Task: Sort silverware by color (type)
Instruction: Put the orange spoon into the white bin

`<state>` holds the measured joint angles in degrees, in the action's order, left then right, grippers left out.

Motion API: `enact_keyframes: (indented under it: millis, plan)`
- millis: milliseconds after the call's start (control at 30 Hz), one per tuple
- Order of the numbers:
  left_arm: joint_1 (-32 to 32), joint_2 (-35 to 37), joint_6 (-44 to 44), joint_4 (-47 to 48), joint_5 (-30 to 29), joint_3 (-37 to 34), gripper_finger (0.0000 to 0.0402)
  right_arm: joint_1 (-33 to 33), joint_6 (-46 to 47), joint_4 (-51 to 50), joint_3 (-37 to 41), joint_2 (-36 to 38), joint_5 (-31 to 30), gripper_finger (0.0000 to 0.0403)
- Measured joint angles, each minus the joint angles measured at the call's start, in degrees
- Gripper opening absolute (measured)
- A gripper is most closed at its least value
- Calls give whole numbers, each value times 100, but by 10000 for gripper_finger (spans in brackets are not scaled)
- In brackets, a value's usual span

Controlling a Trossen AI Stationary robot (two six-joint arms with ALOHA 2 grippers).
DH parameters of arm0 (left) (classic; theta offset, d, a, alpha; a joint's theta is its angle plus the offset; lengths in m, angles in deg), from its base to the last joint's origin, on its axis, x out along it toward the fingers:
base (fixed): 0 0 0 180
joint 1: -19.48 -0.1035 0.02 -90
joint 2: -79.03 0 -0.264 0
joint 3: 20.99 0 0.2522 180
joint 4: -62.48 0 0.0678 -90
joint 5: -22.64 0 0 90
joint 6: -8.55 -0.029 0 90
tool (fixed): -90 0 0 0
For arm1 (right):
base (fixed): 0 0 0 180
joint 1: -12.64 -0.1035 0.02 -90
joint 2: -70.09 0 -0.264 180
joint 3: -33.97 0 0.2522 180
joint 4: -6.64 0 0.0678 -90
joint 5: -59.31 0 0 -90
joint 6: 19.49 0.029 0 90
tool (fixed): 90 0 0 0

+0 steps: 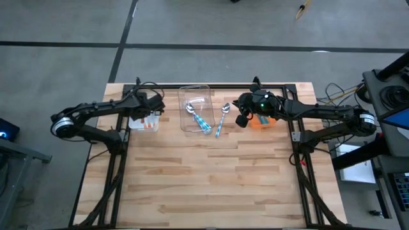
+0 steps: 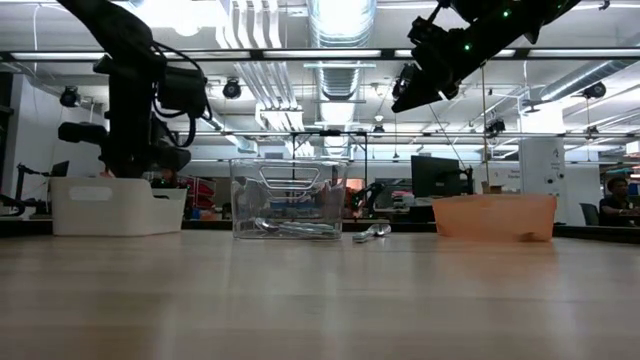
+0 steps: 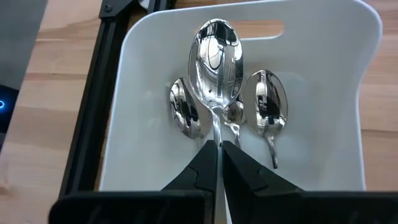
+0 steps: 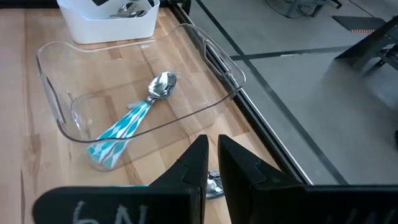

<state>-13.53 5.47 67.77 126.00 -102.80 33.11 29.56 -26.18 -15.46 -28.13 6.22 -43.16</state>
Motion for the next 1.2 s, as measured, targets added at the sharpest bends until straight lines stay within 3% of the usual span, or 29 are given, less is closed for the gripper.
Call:
enact_keyframes:
  millis: [933,1200]
  plan:
    - [2,-435,402,-85,169,-66,0,0,-35,2,15,0,0,28]
    - [12,-653,443,-88,247,-66,18,0,-35,2,15,0,0,28]
